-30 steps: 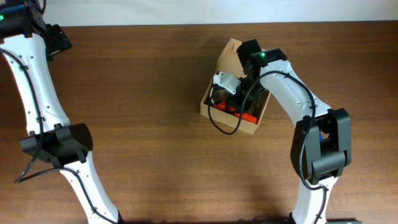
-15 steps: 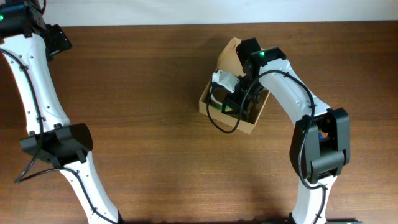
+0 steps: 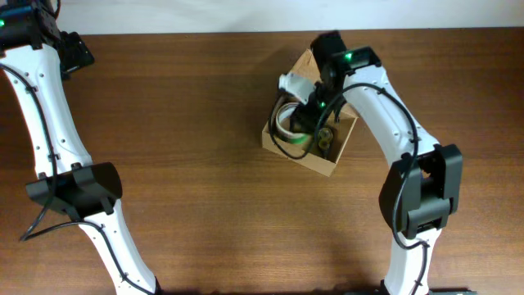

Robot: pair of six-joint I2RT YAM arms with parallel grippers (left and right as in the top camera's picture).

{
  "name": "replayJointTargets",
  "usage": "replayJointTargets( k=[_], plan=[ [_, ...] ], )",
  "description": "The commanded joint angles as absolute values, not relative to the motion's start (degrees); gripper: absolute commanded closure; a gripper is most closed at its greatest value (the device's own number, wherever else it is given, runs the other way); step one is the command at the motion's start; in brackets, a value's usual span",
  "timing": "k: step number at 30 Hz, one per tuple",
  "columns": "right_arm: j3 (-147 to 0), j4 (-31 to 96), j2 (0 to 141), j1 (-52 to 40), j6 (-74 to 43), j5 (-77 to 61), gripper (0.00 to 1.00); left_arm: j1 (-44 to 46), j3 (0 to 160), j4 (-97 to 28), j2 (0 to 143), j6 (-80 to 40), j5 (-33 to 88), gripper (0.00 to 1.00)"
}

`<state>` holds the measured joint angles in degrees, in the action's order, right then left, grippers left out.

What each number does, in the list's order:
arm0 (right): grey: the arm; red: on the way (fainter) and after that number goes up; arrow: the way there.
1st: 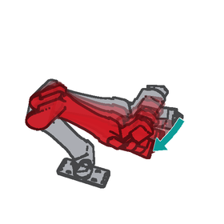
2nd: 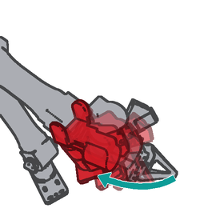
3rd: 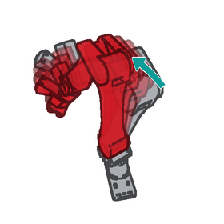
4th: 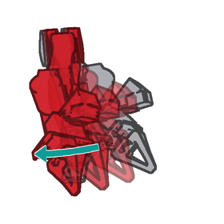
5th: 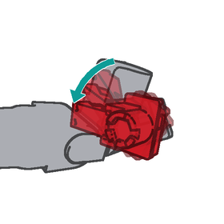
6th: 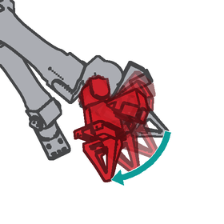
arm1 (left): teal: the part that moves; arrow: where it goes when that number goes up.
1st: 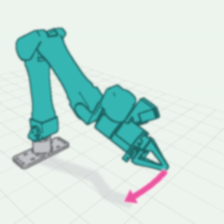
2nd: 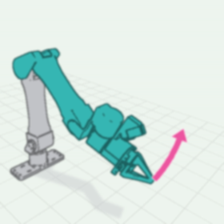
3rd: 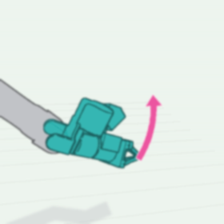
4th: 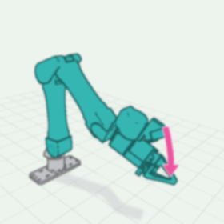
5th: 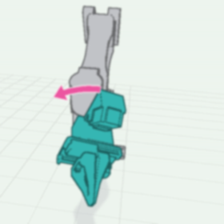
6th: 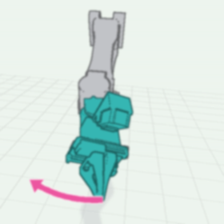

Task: Pack container
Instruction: 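Open the right gripper and lift it out of the box, then move the right gripper to the blue pen and grasp it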

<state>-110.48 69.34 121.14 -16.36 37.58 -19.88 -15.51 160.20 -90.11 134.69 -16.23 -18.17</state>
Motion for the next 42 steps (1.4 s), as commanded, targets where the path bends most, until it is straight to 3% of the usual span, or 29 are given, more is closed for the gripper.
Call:
replayJointTargets(
  k=[1, 10, 12, 16, 17, 25, 32, 35, 42],
  plan=[
    [-114.74, 70.57, 117.21, -16.62, 31.70, -13.26, 0.39, -15.81, 159.98, -90.04, 135.00, -15.75, -17.91, 0.00],
    [-114.54, 70.81, 105.38, -10.31, 22.76, -2.59, 0.41, -15.81, 159.98, -90.04, 135.00, -15.75, -17.93, 0.00],
    [-114.50, 70.70, 102.87, -6.96, 19.92, -1.89, 0.44, -15.81, 159.98, -90.04, 135.00, -15.75, -17.91, 0.00],
    [-112.16, 69.60, 98.61, 2.94, 13.76, -1.89, 0.63, -15.81, 159.98, -90.04, 135.00, -15.75, -17.91, 0.00],
    [-110.80, 69.23, 97.89, 5.39, 12.75, -1.91, 0.64, -15.81, 159.98, -90.04, 135.00, -15.75, -17.91, 0.00],
    [-93.78, 62.74, 96.47, 19.53, 12.53, -6.26, 0.58, -15.81, 159.98, -90.04, 135.00, -15.75, -17.91, 0.00],
    [-77.58, 58.22, 98.78, 21.08, 9.30, -7.07, 0.53, -15.81, 159.98, -90.04, 135.00, -15.75, -17.91, 0.00],
    [-75.44, 56.84, 100.01, 21.08, 9.34, -7.05, 0.43, -15.81, 159.98, -90.04, 135.00, -15.75, -17.91, 0.00],
    [-75.42, 53.49, 105.19, 21.28, 12.03, -2.24, 0.42, -15.81, 159.98, -90.04, 135.00, -15.75, -17.91, 0.00]
  ],
)
